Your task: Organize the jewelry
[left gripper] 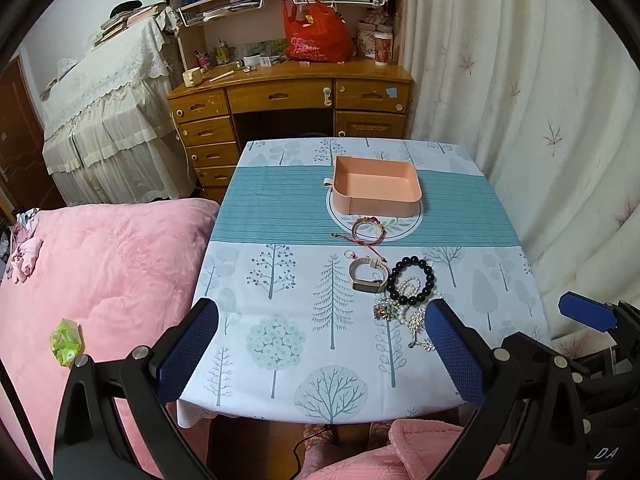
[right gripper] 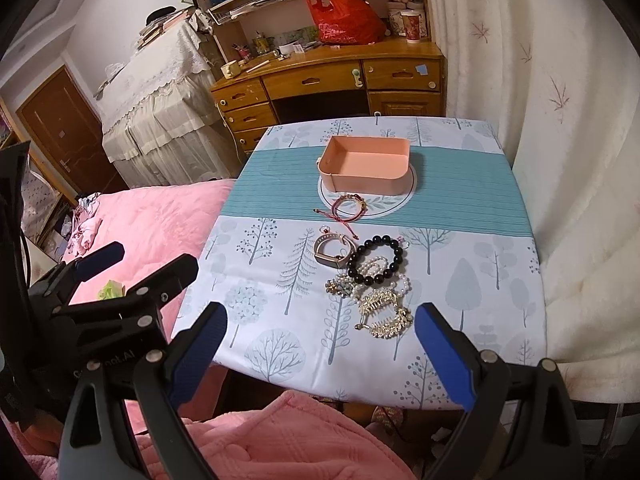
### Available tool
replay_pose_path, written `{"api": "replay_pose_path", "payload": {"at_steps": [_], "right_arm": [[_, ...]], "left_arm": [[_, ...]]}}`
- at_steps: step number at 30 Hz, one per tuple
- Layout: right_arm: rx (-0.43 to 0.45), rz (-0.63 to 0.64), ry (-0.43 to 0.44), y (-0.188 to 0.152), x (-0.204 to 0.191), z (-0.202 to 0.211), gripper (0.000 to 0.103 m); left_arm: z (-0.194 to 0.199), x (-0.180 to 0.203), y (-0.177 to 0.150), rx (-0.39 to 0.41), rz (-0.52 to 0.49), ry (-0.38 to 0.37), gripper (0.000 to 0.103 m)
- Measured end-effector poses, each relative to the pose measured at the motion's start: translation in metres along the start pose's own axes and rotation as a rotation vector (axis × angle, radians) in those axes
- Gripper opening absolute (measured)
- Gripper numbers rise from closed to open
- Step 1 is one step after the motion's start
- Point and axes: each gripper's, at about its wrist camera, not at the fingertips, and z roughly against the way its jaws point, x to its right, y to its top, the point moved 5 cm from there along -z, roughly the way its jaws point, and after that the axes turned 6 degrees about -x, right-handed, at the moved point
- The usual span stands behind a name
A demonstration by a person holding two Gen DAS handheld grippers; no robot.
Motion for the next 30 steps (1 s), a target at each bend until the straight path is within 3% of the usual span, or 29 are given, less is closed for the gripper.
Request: {"api": "replay_pose_path", "payload": {"at_steps": [30], "right_arm": [[-0.002,-0.029,-0.009,-0.0003,0.0082,0.0,0.095]], "left_arm": [[-0.0097,0.0021,-0.0052,-0.027,-0.012,-0.022,0.102]]}}
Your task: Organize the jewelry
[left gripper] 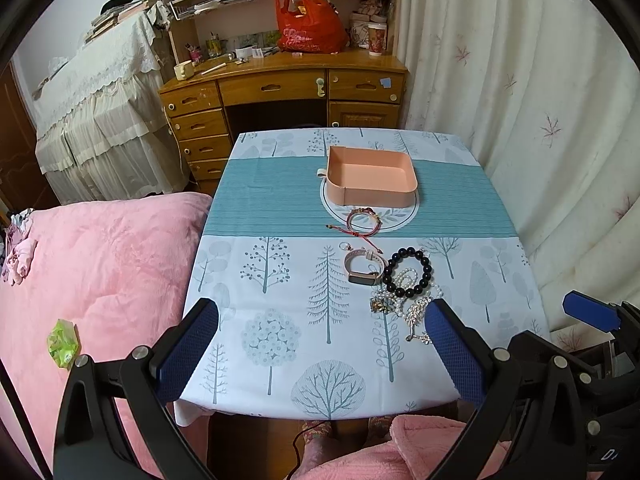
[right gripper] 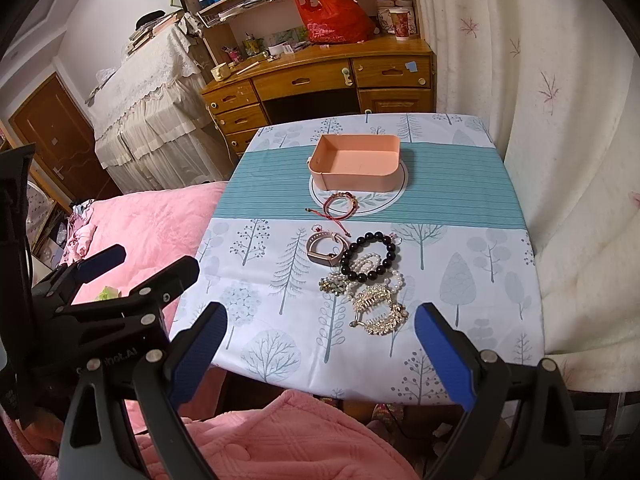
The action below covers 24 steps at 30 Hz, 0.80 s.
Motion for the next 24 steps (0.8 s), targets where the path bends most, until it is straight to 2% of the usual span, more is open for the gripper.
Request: {"api": "replay_pose_path", "payload": {"at_steps": [7,10,15,19,24], "right_arm": [[0.003,0.003,0.0,-0.001,-0.001,0.001,0.096],[0.007,-0.002,0.029,-0.004,-0.001,0.0,0.095],[0.025,-0.004,0.012,-0.005,0.0,-0.001,0.095],[0.056,0.03,-0.083,-0.005,0.002,-0.005,0.095],[0.037,-0.007,-0.069,-0.011,0.016,-0.022,0.095]], "left_arm": [[-0.002,-0.006,-0.006,-0.009,0.018,-0.028,0.102],[-0.003,-0.007,-0.009,-0.019,0.018,-0.039,0.102],[-0.003,-0.013,-0.015,-0.036,0.035,-0.051,0.102],[-0.012,-0.03,-0.02,-0.087,0.083,-0.075,0.102],[-0.031,-0.053,-0.024,-0.165,0.119,-0.129,0.102]]}}
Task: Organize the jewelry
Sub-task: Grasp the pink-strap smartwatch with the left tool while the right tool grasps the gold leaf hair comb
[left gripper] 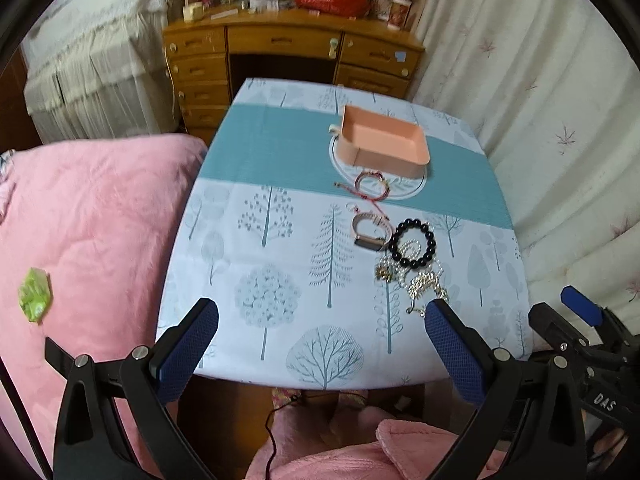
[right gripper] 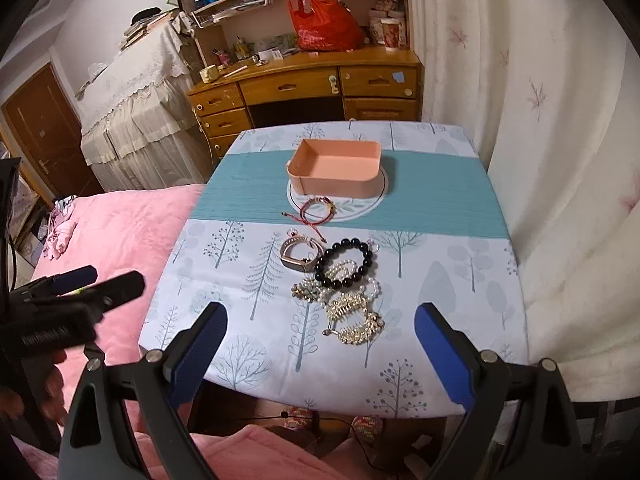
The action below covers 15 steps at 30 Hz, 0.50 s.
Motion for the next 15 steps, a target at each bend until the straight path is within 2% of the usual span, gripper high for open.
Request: {"api": "replay_pose_path", "payload": {"at_steps": [3,7,11,15], "right_arm": [[0.027,0.008,0.003,-0.003,0.007,-0.006,0.095],[0.089,0.101,-0.1,-0.014,0.013,-0.016,0.095],[0.064,0.171,-0.2,-0.035,0.012,-0.038,0.095],[0.051,0.254,-0.254,-0.053,0.011,-0.062,0.095]], "left_arm": [[-0.013,-0.009,0.003,-0.053,-0.036,-0.019,0.102],[-0.028,-0.011,0.011,-0.094,-0.126,-0.031,0.102],[-0.048,-0.009,0.021,-0.152,-0.249,-0.019,0.102],[-0.069,-0.004,0.031,-0.215,-0.316,-0.025,0.102]]}}
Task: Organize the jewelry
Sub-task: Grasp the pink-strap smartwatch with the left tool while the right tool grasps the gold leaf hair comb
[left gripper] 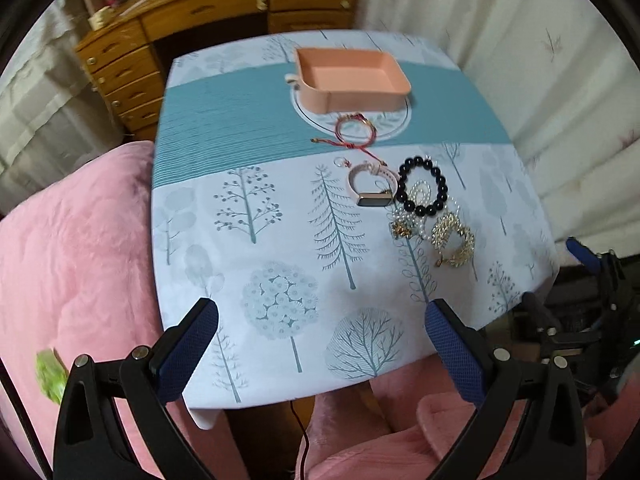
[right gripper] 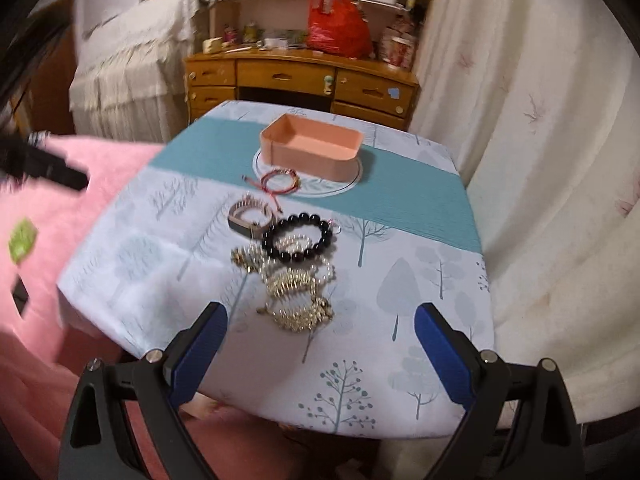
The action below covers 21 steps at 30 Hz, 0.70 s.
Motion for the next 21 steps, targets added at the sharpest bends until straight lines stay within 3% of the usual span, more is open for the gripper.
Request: {"api": "replay_pose_path", "payload": {"at_steps": [2,7,11,21], "right_arm": [[-0.041,0.016,0.007,-0.006,-0.005,-0.019,0.095],[-0.112,0.061,0.119,-0.014,-0.023,-0.06,0.095],[-0.131,0.128,0.154,-0.011,-0.034,-0.09,0.095],[-0.165,0.171,0.229,-0.003,-0.012,-0.13,0.095]], "left_arm": [[-0.009,0.001,0.009,-0.021,-0.008,-0.002,0.102],[-0.039,0.012,0.039,-0.129,0.006,-0.025,0.102],[-0.071,0.028,0.071,-0.189,-0.014,-0.022,0.102],[-0.145,0.063,0.122,-0.21,-0.082,-0.05,0.102]]}}
